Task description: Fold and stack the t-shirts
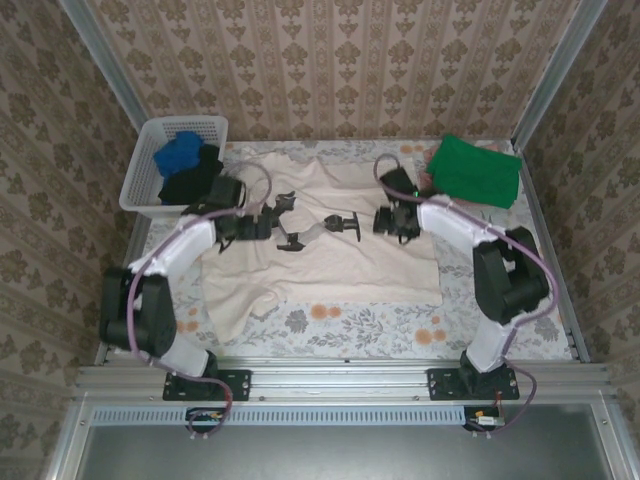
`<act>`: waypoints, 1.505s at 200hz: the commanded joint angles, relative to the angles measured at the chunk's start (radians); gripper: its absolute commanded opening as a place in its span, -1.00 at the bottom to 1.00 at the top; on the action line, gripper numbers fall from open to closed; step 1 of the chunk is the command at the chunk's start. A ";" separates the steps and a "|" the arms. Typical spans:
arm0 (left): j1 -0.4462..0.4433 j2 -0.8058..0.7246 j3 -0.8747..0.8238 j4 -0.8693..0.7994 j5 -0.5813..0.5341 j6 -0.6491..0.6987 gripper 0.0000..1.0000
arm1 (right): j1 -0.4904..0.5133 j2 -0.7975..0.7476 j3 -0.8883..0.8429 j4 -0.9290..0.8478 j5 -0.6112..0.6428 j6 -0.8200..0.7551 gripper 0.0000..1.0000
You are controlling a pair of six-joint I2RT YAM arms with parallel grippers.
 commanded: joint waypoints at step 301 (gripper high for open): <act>-0.106 -0.081 -0.304 0.200 0.122 -0.187 1.00 | 0.037 -0.099 -0.351 -0.017 -0.021 0.165 0.29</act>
